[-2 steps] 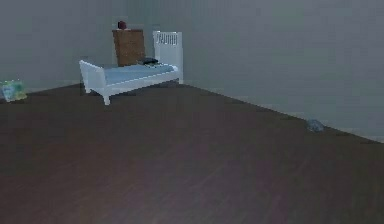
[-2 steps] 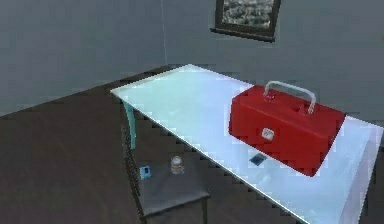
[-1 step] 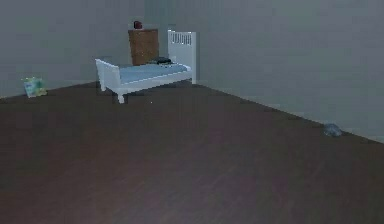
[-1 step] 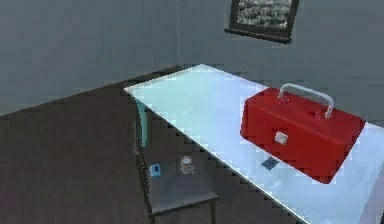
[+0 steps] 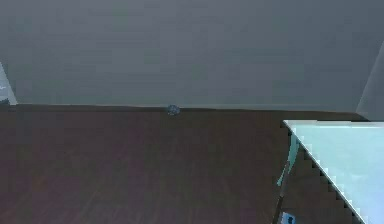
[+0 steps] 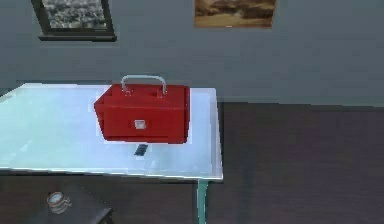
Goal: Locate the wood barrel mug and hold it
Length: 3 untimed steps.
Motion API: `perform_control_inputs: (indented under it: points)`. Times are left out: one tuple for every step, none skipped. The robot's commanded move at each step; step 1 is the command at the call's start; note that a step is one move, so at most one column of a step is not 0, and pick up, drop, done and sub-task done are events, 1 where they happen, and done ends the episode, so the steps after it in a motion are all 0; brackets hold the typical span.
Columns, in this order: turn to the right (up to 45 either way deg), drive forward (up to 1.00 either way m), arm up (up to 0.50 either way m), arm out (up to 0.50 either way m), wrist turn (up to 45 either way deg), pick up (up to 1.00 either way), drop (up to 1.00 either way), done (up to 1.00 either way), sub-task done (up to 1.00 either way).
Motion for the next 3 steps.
perform_control_inputs:
  points:
    - [15.0,0.0,0.0,0.0,0.0,0.0,0.0,0.0,0.0]
    - [0.0,0.5,0.0,0.0,0.0,0.0,0.0,0.0,0.0]
    - [-30.0,0.0,0.0,0.0,0.0,0.0,0.0,0.0,0.0]
